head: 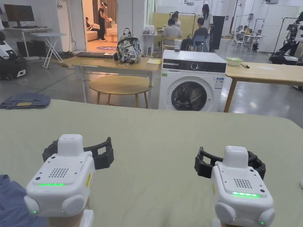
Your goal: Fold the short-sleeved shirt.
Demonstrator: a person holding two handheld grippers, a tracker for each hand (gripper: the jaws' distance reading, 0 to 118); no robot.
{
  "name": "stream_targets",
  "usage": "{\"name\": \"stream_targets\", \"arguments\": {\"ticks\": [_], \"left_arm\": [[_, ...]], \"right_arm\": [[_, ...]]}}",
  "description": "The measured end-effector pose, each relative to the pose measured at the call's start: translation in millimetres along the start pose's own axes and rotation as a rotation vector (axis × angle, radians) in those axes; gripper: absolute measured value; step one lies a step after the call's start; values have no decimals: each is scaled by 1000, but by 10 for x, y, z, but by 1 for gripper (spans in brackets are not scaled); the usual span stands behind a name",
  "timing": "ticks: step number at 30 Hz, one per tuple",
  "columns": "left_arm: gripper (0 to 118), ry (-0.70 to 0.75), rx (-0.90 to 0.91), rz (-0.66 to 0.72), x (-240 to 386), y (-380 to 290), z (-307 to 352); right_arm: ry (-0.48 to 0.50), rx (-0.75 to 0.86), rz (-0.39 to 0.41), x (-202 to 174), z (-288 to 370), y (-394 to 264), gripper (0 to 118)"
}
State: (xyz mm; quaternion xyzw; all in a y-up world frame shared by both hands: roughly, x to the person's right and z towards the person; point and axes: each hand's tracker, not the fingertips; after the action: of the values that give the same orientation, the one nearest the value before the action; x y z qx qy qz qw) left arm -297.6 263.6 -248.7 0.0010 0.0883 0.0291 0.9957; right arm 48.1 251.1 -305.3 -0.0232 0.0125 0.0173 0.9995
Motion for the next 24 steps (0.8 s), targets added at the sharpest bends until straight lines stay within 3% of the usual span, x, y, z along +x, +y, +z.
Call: {"name": "stream_targets", "arguments": {"ticks": [4,10,11,12,13,15,17,20,23,24], "left_arm": [[117,7,-10,-3,-17,-3,-12],[117,-29,-43,381,-292,-30,-50],[117,-15,-47,361,-279,-29,-52],[117,-6,-52,308,-250,-12,-46],[117,2,-62,152,-164,22,-41],[117,38,-79,-253,58,46,-42],[117,87,-70,-705,278,-64,-64],[117,94,-32,-1173,385,-220,-41],[117,99,7,-1413,407,-297,-23],[117,92,15,-1420,404,-313,-21]], "right_arm": [[1,-15,-1,43,-11,-7,118],[-10,-42,-422,334,-4,93,118],[-26,-42,-453,365,-6,111,118],[-32,-38,-418,357,-13,133,118],[-35,-25,-320,317,-29,159,118],[-14,1,36,144,-57,202,118],[-51,51,536,-100,-74,142,118],[-76,195,1069,-265,21,-11,118],[-52,279,1369,-265,-8,-163,118],[-42,291,1404,-269,-4,-184,118]]}}
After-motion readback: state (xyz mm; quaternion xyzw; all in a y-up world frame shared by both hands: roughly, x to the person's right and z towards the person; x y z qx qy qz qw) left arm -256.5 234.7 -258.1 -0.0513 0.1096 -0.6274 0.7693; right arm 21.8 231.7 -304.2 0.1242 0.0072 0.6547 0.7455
